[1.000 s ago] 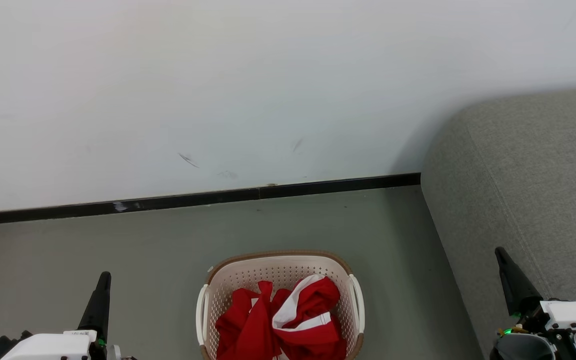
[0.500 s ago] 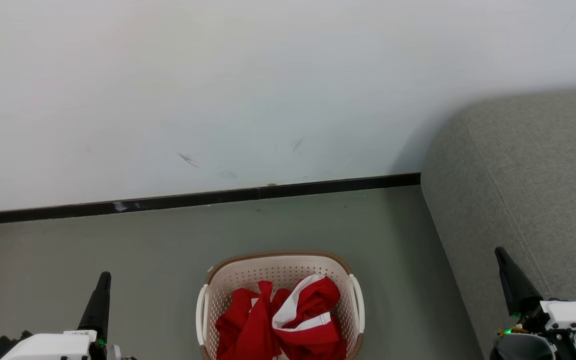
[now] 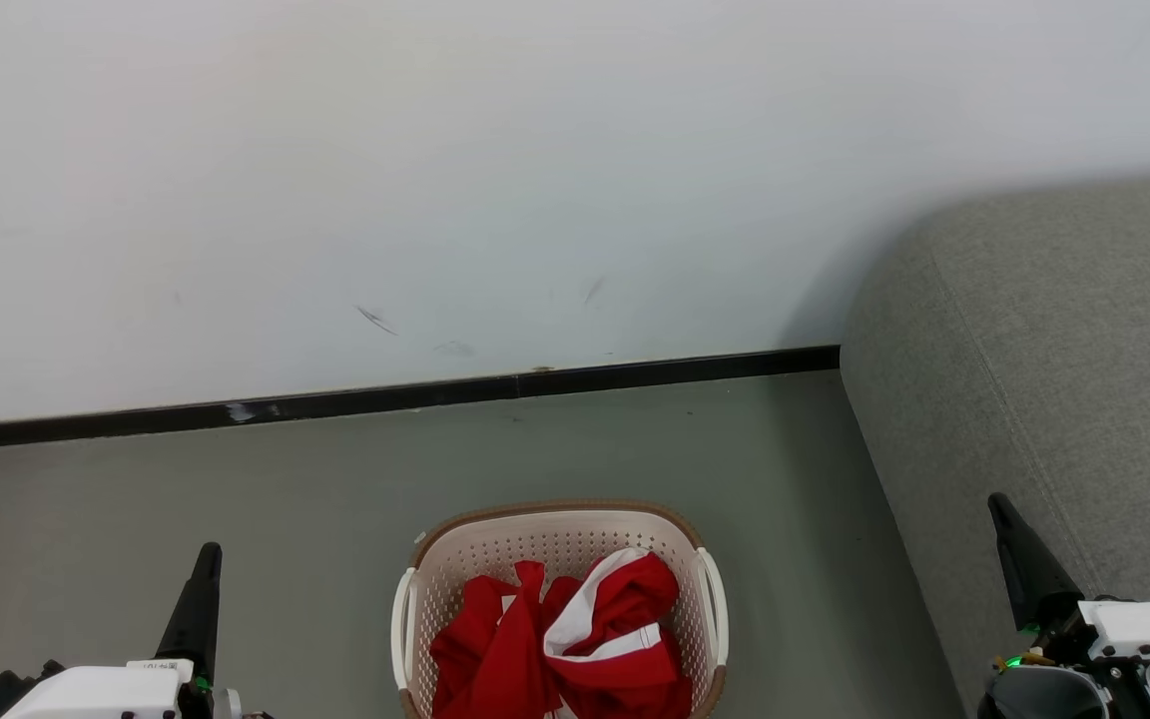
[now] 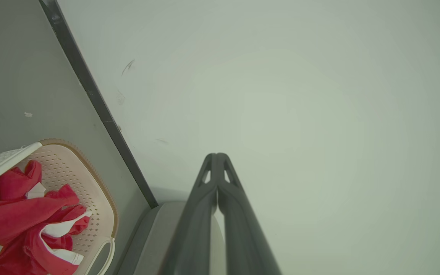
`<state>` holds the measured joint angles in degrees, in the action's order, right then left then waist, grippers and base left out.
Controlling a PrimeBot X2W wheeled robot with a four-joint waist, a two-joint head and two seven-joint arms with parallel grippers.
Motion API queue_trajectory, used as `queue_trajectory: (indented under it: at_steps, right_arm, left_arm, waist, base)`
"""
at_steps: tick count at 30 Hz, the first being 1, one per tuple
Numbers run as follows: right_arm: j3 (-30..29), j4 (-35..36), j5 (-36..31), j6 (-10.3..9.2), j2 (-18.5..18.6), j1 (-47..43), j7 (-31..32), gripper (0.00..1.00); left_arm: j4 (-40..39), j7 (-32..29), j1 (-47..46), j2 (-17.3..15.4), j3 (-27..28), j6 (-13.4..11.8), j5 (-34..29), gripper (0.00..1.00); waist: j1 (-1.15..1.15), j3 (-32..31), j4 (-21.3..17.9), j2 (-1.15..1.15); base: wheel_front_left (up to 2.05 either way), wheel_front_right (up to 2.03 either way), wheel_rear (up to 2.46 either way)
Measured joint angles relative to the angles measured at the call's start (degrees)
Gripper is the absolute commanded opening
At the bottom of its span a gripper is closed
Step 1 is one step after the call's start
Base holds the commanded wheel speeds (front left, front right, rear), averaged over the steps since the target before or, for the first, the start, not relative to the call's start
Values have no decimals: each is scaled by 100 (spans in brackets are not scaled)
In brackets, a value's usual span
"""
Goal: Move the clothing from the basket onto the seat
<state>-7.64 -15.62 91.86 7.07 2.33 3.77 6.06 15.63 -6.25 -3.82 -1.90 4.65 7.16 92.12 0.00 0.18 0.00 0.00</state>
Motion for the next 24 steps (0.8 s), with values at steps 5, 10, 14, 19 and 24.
queue_trajectory:
  at_steps: [5,10,14,19,24]
  right_arm:
    - [3,-27,-2,-1,-8,-12,-1,100]
    - [43,-332,-5,-3,-143,-289,-1,100]
    - [49,-352,-9,-7,-172,-352,-9,100]
    - [58,-327,-20,-7,-171,-348,-82,100]
    - [83,-278,-132,-7,-166,-347,-177,100]
  left_arm:
    - [33,1,11,11,-3,-1,0,100]
    - [339,1,255,183,-34,-4,0,100]
    - [363,12,310,202,-70,-3,0,100]
    - [345,108,309,191,-132,-3,0,100]
    - [304,190,300,186,-196,-3,0,100]
  waist:
    - [0,0,0,0]
    - [0,1,-1,0]
    - [0,6,-3,0]
    - [0,19,-6,0]
    - [0,29,-10,0]
  base:
    - [0,0,0]
    - [0,0,0]
    - [0,0,0]
    - [0,0,0]
    - [0,0,0]
